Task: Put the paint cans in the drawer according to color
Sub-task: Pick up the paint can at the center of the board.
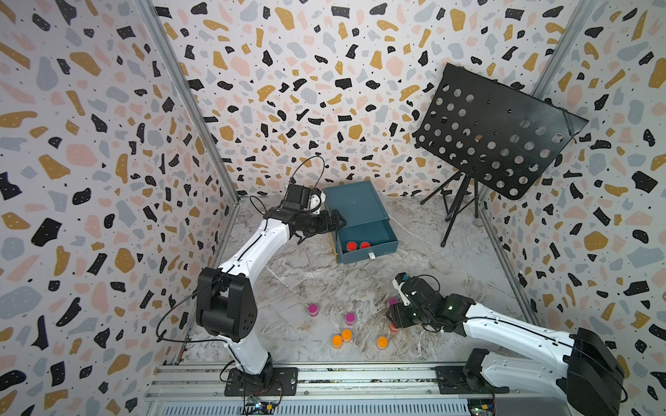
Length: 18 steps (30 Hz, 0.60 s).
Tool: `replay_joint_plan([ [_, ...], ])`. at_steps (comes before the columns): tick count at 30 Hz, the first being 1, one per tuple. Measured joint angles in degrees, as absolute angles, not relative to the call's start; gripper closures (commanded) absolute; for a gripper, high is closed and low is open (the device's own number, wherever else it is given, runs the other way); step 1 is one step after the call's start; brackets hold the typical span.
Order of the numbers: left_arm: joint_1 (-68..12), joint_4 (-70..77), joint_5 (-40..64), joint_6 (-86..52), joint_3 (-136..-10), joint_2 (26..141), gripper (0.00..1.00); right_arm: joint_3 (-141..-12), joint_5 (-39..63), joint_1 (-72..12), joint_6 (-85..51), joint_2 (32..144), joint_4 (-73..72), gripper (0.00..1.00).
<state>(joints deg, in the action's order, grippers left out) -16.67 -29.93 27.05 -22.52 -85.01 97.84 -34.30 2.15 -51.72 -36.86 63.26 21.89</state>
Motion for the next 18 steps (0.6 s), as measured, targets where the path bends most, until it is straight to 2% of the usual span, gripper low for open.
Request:
replay_joint_plan([
  [18,-16.67,-29.95,27.03,-22.52,-85.01,97.84,0.0,-33.12,1.89,-53.78,-40.18,66.0,21.82,0.38],
])
